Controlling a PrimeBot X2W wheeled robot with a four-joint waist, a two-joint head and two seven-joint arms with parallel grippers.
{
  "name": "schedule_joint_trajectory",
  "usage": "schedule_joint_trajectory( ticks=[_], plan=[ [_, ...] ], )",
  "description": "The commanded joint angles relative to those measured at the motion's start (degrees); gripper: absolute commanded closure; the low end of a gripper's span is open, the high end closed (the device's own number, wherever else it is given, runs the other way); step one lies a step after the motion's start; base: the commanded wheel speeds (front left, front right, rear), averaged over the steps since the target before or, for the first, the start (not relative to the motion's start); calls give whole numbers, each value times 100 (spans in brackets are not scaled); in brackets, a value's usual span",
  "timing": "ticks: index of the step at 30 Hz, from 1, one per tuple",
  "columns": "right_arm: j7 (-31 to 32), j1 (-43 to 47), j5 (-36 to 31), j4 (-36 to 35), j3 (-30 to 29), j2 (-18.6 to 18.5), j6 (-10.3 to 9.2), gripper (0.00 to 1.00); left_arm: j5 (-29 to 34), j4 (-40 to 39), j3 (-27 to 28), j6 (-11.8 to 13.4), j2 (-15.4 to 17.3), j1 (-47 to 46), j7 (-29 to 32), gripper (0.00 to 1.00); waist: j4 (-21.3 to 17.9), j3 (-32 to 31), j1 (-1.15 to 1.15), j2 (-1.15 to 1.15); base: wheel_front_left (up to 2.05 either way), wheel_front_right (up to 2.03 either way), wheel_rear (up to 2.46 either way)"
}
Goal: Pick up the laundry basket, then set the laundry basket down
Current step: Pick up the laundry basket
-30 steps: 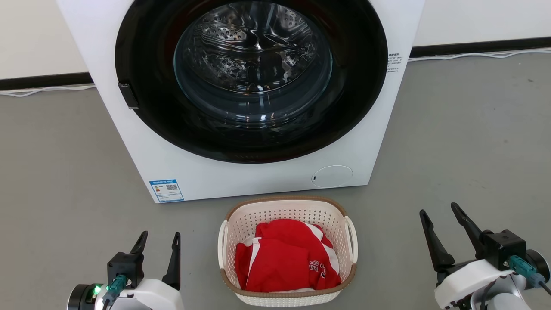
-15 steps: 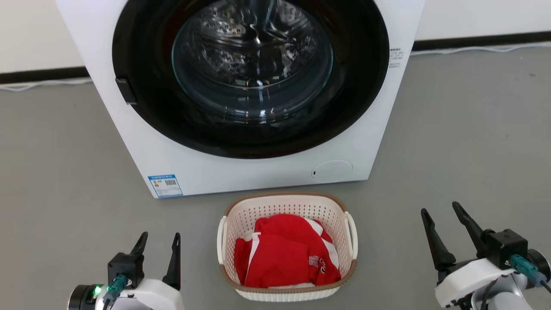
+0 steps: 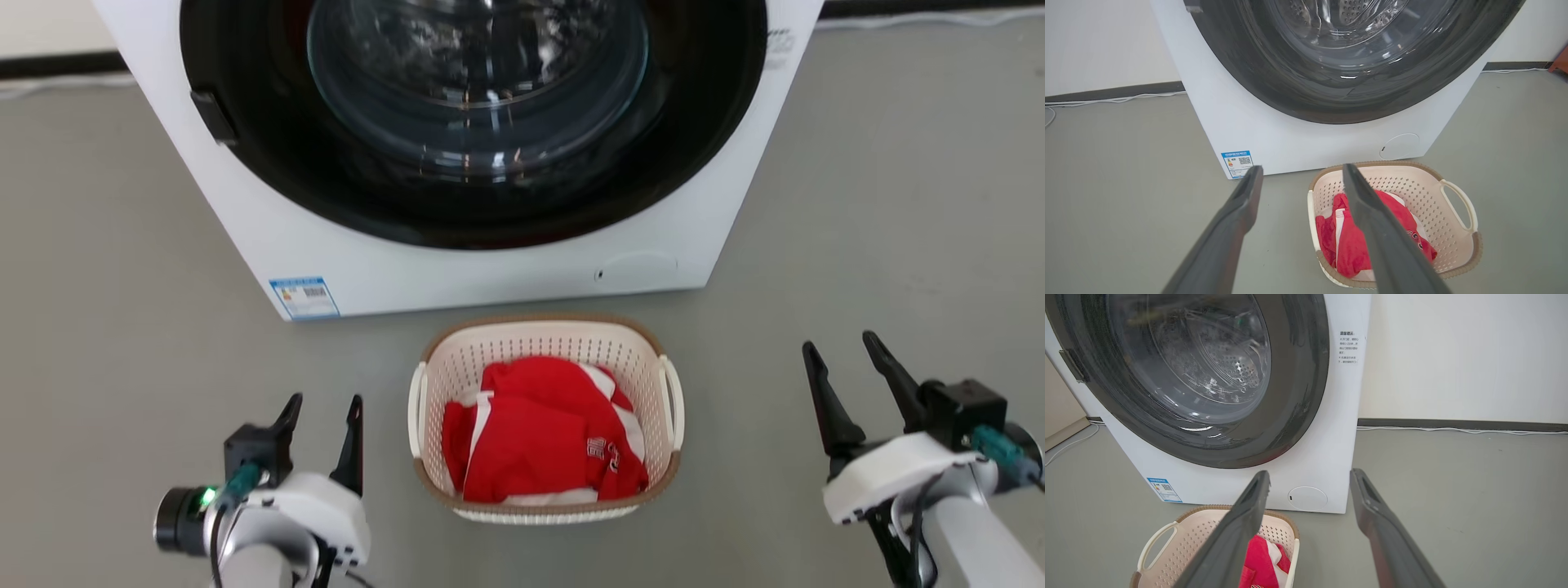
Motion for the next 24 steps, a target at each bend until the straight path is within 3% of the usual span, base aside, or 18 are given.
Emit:
schedule_joint_trajectory(
  ticks=[1, 15, 24],
  plan=[
    [-80, -242, 27, -44, 123, -54, 36, 0, -70, -26, 125, 19, 54, -348, -52, 0, 24, 192, 0, 0, 0, 0, 0],
    [-80, -1717, 237, 1736, 695, -55, 36, 0, -341, 1908, -189, 154, 8, -2108, -52, 0, 149, 1662, 0, 0, 0, 0, 0],
    [-80, -2656, 545, 2652, 1271, 48, 36, 0, -1134, 2975, -798, 72, 5, -3231, -40, 0, 135, 2513, 0, 0, 0, 0, 0]
  ],
)
